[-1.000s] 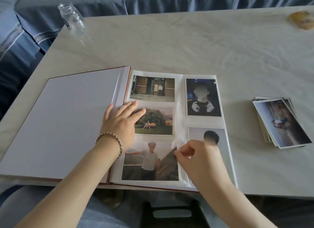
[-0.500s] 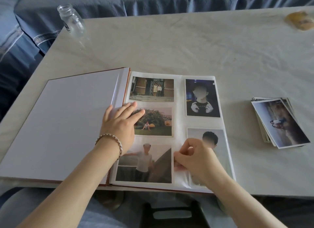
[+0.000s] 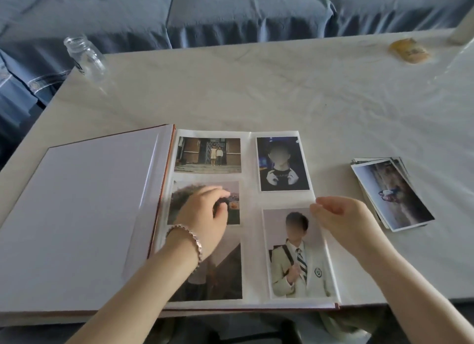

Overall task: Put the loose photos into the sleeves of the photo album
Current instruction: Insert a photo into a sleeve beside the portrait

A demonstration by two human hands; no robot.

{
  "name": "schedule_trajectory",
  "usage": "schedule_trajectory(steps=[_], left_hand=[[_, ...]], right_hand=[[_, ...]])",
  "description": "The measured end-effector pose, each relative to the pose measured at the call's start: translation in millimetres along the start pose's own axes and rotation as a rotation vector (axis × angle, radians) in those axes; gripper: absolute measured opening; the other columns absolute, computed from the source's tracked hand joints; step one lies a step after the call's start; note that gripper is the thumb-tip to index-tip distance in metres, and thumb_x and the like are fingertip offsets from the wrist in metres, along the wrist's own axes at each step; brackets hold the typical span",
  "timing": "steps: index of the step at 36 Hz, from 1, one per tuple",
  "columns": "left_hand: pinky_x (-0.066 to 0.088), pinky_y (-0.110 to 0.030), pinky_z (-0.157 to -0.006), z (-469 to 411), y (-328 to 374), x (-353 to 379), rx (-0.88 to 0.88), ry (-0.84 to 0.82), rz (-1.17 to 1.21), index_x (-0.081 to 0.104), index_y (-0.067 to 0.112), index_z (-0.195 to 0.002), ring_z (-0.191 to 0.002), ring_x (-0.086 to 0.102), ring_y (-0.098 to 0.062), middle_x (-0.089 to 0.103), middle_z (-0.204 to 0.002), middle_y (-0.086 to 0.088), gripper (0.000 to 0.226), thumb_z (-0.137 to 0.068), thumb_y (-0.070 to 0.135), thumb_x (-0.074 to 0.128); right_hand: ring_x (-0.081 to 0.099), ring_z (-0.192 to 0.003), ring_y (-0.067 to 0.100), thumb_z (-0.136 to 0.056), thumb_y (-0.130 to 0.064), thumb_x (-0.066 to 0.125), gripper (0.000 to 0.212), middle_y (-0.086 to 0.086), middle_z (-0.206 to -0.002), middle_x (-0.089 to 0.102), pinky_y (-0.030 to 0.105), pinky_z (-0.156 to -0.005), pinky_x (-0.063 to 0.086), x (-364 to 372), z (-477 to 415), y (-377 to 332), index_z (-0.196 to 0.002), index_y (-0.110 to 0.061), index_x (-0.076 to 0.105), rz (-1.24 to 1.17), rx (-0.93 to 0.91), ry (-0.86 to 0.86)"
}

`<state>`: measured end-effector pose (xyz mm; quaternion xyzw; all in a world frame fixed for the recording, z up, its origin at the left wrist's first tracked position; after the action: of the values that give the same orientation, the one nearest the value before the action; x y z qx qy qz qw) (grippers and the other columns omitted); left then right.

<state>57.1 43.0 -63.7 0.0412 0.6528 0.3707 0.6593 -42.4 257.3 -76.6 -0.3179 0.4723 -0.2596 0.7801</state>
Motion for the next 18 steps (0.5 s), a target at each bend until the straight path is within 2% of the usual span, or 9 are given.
schedule_trajectory(steps=[2, 5, 6, 8, 11, 13, 15, 16, 18], left_hand=[[0.033, -0.012, -0.093, 2.5, 15.8, 14.7, 0.012, -0.095, 0.087, 0.051, 0.022, -0.13, -0.12, 0.045, -0.005, 0.049, -0.134, 0.008, 0.035, -0.096, 0.021, 0.047], [0.038, -0.016, -0.091, 0.7, 29.3, 32.1, -0.038, -0.199, 0.208, 0.045, 0.028, -0.133, -0.114, 0.048, -0.003, 0.05, -0.13, 0.011, 0.04, -0.094, 0.035, 0.049], [0.038, -0.018, -0.093, -0.8, 32.9, 35.9, -0.06, -0.23, 0.262, 0.044, 0.028, -0.132, -0.113, 0.048, -0.003, 0.051, -0.128, 0.011, 0.042, -0.092, 0.039, 0.05], [0.045, -0.028, -0.097, -4.0, 40.5, 40.0, -0.106, -0.28, 0.395, 0.046, 0.031, -0.13, -0.111, 0.051, -0.006, 0.053, -0.122, 0.011, 0.048, -0.088, 0.053, 0.051], [0.049, -0.039, -0.094, -7.5, 53.2, 33.8, -0.148, -0.286, 0.518, 0.049, 0.033, -0.123, -0.109, 0.055, -0.01, 0.057, -0.116, 0.012, 0.068, -0.068, 0.072, 0.048], [0.051, -0.039, -0.092, -9.0, 58.0, 28.1, -0.16, -0.26, 0.535, 0.052, 0.032, -0.118, -0.105, 0.057, -0.01, 0.06, -0.113, 0.011, 0.073, -0.059, 0.075, 0.049], [0.053, -0.039, -0.087, -9.4, 58.4, 23.6, -0.187, -0.235, 0.572, 0.055, 0.029, -0.114, -0.1, 0.06, -0.011, 0.062, -0.108, 0.008, 0.074, -0.056, 0.075, 0.055], [0.055, -0.039, -0.084, -9.3, 57.5, 21.9, -0.204, -0.225, 0.61, 0.057, 0.027, -0.112, -0.098, 0.061, -0.01, 0.064, -0.105, 0.007, 0.069, -0.059, 0.071, 0.061], [0.058, -0.038, -0.076, -9.2, 56.7, 18.2, -0.229, -0.208, 0.693, 0.062, 0.024, -0.104, -0.094, 0.062, -0.009, 0.065, -0.099, 0.004, 0.044, -0.073, 0.054, 0.069]], right_hand=[[0.062, -0.081, 0.018, -0.089, -0.021, 0.059, 0.031, 0.002, -0.089, 0.068, 0.024, -0.068, 0.048, -1.0, -0.3, 2.2, -0.119, -0.013, 0.062, -0.055, 0.016, -0.001], [0.063, -0.085, 0.016, -0.088, -0.017, 0.061, 0.033, 0.006, -0.097, 0.068, 0.024, -0.071, 0.05, -3.5, -2.1, 5.6, -0.12, -0.012, 0.061, -0.25, 0.06, -0.011], [0.063, -0.081, 0.015, -0.088, -0.013, 0.061, 0.029, 0.009, -0.093, 0.07, 0.026, -0.072, 0.052, -5.0, -1.7, 2.4, -0.116, -0.012, 0.064, -0.303, 0.04, -0.011], [0.059, -0.069, 0.012, -0.088, -0.007, 0.059, 0.024, 0.009, -0.081, 0.07, 0.02, -0.066, 0.051, -9.2, 1.3, -9.5, -0.106, -0.018, 0.069, -0.363, -0.066, -0.003], [0.056, -0.06, 0.0, -0.086, -0.004, 0.06, 0.032, -0.008, -0.069, 0.068, 0.01, -0.063, 0.045, -8.6, 11.4, -33.5, -0.092, -0.034, 0.068, -0.36, -0.274, -0.049], [0.059, -0.067, -0.005, -0.086, -0.003, 0.059, 0.035, -0.015, -0.075, 0.068, 0.008, -0.067, 0.046, 1.0, 18.7, -45.0, -0.092, -0.037, 0.065, -0.326, -0.349, -0.134], [0.062, -0.079, -0.001, -0.087, -0.005, 0.059, 0.036, -0.015, -0.088, 0.067, 0.013, -0.074, 0.049, 10.6, 22.3, -48.6, -0.094, -0.041, 0.063, -0.266, -0.378, -0.169], [0.062, -0.085, 0.001, -0.088, -0.007, 0.059, 0.036, -0.014, -0.094, 0.067, 0.016, -0.077, 0.051, 13.4, 22.7, -48.3, -0.096, -0.042, 0.062, -0.253, -0.379, -0.167], [0.063, -0.089, 0.003, -0.088, -0.012, 0.06, 0.031, -0.012, -0.099, 0.067, 0.019, -0.08, 0.051, 16.2, 22.6, -47.3, -0.101, -0.04, 0.063, -0.253, -0.375, -0.162]])
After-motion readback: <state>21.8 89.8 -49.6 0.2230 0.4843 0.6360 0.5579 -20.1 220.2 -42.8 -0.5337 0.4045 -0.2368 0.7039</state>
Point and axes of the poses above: each hand's wrist, its own z-axis away from the middle knuckle, its own x-axis out of the palm, y = z × x, the point moved 7 cm from there along -z, towards the middle knuckle
